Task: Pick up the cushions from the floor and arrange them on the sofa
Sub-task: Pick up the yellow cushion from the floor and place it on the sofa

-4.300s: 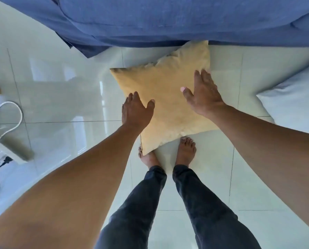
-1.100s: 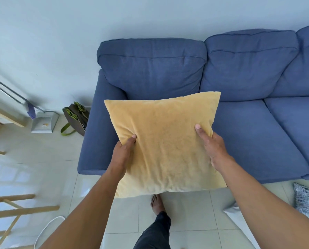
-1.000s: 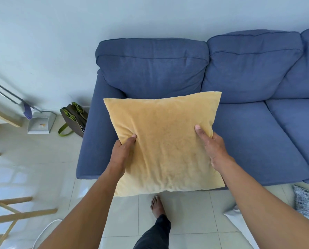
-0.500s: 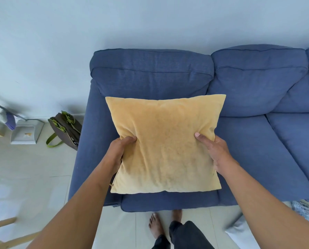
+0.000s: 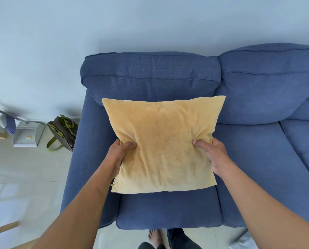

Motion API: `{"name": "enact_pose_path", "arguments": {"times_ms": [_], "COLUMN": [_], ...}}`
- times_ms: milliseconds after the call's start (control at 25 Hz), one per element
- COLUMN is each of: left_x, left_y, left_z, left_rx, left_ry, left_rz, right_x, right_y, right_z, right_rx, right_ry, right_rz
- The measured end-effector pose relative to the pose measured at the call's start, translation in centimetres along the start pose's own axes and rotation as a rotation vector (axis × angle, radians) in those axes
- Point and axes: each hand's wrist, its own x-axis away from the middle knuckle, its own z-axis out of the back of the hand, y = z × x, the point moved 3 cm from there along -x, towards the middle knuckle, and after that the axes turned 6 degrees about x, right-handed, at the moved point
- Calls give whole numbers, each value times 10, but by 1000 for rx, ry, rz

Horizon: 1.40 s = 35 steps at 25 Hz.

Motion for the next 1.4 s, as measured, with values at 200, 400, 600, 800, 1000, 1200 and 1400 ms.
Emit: {"name": "enact_pose_path", "arguments": {"times_ms": [200,400,600,800,1000,1200,1400], "left_x": [-51,-98,-155,-193,-180,-187,-191], "left_y": [6,16,22,4,-1,-29,-14], "left_z": [-21,-39,-45,-42,-35,-28,-27], "left_rx": [-14,-29,-56,-148,-105,-196,-222], "left_ry": [21,75,148,183,211,173,150], "left_rz": [-33,-112,-141,-103,-141,22,-24], "right_x": [-54,-105,-160,-185,-173,-175,-182], "right_y": [-5,-9,-13,3,7,20,7], "right_z": [-4,-11,-27,-39,-29,-36,-35], "right_rx": [65,52,50,109,99,140,176], "right_ry": [-5,16,33,52,90,5,0], "right_rz": [-9,-3,19,-18,14,-56,-14]}}
